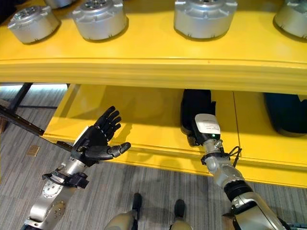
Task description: Move parts from the plastic box to the shelf.
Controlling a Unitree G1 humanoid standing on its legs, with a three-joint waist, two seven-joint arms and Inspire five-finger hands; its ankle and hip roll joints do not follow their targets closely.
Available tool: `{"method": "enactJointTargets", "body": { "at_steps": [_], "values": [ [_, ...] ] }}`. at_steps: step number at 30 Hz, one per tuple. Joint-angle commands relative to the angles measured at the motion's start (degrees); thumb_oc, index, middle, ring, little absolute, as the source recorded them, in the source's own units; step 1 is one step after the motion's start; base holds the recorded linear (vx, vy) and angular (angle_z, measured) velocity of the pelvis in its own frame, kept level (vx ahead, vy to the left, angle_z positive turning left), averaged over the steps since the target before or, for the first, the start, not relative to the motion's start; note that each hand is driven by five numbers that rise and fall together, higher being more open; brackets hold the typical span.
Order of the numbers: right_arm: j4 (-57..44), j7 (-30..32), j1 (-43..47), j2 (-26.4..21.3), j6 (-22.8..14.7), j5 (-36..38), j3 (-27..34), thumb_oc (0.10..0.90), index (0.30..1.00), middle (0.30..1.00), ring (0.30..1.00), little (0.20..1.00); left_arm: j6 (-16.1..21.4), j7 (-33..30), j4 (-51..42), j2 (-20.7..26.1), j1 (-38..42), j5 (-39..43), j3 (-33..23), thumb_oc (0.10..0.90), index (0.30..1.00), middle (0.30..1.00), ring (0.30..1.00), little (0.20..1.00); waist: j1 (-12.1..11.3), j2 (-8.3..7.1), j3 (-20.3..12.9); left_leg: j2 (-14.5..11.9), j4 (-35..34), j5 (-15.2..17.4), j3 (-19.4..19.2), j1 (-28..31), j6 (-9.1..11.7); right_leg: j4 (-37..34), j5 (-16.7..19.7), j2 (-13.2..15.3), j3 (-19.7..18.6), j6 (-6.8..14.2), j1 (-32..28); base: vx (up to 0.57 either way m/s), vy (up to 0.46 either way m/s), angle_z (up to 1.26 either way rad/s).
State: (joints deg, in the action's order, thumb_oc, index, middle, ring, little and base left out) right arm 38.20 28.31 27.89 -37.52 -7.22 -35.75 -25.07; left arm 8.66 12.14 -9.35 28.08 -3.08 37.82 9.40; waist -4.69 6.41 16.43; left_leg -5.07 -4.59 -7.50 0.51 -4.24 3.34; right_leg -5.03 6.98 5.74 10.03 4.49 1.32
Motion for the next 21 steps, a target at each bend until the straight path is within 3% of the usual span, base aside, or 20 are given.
{"method": "enactJointTargets", "body": {
  "at_steps": [1, 5, 14, 21],
  "values": [
    [3.0, 1.8, 9.5, -3.6, 2.9, 0.6, -1.7, 0.4, 0.3, 0.3, 0.3, 0.3, 5.3, 1.2, -4.9, 1.7, 6.0, 1.7, -0.9, 0.9, 1.0, 1.0, 1.0, 1.0, -1.4, -2.09, 1.1, 0.3, 0.8, 4.2, -1.0, 2.1, -0.4, 6.7, -6.4, 2.8, 0.7, 0.2, 0.7, -0.07, -0.133, 0.02],
    [3.7, 2.8, 12.1, -5.8, 3.4, 0.5, -2.0, 0.4, 0.3, 0.3, 0.3, 0.3, 6.4, 1.7, -4.8, 1.7, 6.8, 0.8, -0.8, 0.9, 1.0, 1.0, 1.0, 1.0, -1.0, -1.39, 3.4, -0.4, 1.2, 3.2, -0.8, 0.3, 0.3, 8.6, -7.3, 2.0, 0.8, -0.7, 2.6, -0.07, -0.144, -0.01],
    [4.8, 3.2, 17.1, -9.3, 2.3, -2.0, -3.0, 0.4, 0.3, 0.3, 0.3, 0.3, 7.5, 1.4, -4.8, 1.9, 6.9, 1.0, -0.8, 0.9, 1.0, 1.0, 1.0, 1.0, -0.6, -0.47, 5.2, -1.8, 0.8, 1.6, -0.6, -1.3, 1.5, 10.1, -8.4, 0.7, 0.8, -1.7, 5.1, -0.02, -0.069, -0.02],
    [3.6, 4.4, 18.1, -11.2, 4.2, -2.0, -2.9, 0.4, 0.3, 0.3, 0.3, 0.3, 8.2, 1.9, -4.9, 2.3, 6.3, 1.0, -0.9, 0.9, 1.0, 1.0, 1.0, 1.0, -0.5, -0.87, 5.6, -2.5, 1.0, 1.2, -0.4, -1.8, 1.9, 10.8, -8.8, 0.2, 0.7, -1.9, 5.7, 0.0, -0.031, 0.0]
  ]
}}
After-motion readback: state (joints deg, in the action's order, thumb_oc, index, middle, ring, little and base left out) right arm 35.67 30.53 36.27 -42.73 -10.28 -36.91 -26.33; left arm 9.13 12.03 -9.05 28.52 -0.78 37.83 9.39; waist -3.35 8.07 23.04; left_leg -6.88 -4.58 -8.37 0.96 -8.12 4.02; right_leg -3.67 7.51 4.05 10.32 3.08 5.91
